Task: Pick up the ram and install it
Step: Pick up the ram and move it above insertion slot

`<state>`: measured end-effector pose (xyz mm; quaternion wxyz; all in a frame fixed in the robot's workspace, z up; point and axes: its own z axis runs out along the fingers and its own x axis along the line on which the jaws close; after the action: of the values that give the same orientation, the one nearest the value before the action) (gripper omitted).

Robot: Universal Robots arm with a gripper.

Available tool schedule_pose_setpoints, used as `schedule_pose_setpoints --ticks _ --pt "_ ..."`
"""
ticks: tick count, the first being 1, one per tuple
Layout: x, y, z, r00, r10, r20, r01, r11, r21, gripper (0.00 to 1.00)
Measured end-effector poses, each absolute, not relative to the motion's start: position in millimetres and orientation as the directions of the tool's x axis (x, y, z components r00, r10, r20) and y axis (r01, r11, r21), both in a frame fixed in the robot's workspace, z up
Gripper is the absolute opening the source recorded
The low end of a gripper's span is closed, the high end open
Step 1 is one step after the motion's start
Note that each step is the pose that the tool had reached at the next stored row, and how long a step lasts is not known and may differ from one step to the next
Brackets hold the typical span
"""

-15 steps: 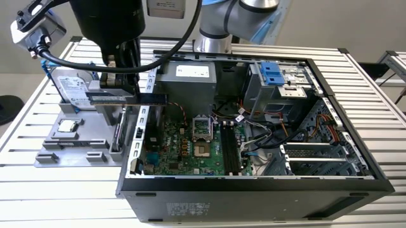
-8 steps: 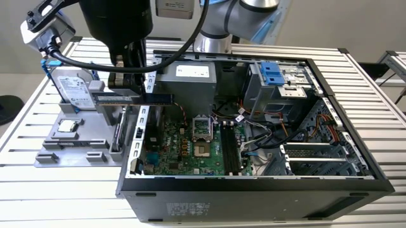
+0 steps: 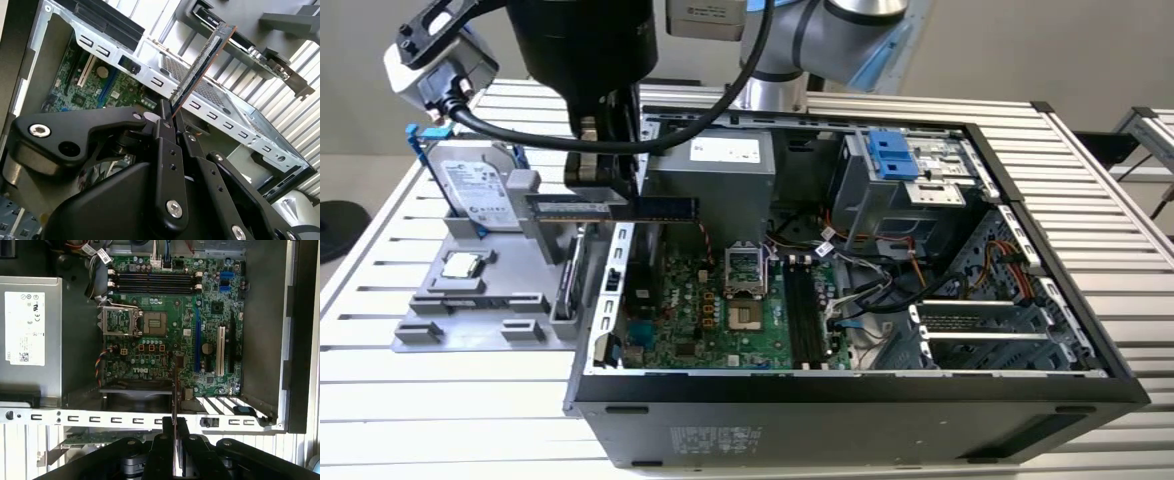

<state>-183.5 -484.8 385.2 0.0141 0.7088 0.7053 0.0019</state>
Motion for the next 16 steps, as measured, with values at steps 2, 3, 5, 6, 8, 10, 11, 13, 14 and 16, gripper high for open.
schedule_pose_setpoints --ticks 2,3,5,6,8,10,11,13,14,16 --pt "-181 -485 385 0.005 1.0 -0.017 1.0 -0.005 0.023 0.0" --pt "-180 -485 385 0.005 1.0 -0.017 1.0 -0.005 0.023 0.0" --pt "-178 -485 385 0.005 1.0 -0.017 1.0 -0.005 0.023 0.0" --pt "-177 -485 385 0.005 1.0 -0.017 1.0 -0.005 0.023 0.0" --pt "-176 -485 385 0.005 1.0 -0.017 1.0 -0.005 0.023 0.0" --pt "-174 -485 385 0.005 1.0 -0.017 1.0 -0.005 0.023 0.0" --pt "-173 -485 385 0.005 1.0 -0.017 1.0 -0.005 0.023 0.0" --pt "-171 -485 385 0.005 1.0 -0.017 1.0 -0.005 0.023 0.0" --pt "-170 -485 385 0.005 1.0 -0.017 1.0 -0.005 0.023 0.0" --pt "-168 -485 385 0.005 1.0 -0.017 1.0 -0.005 0.023 0.0"
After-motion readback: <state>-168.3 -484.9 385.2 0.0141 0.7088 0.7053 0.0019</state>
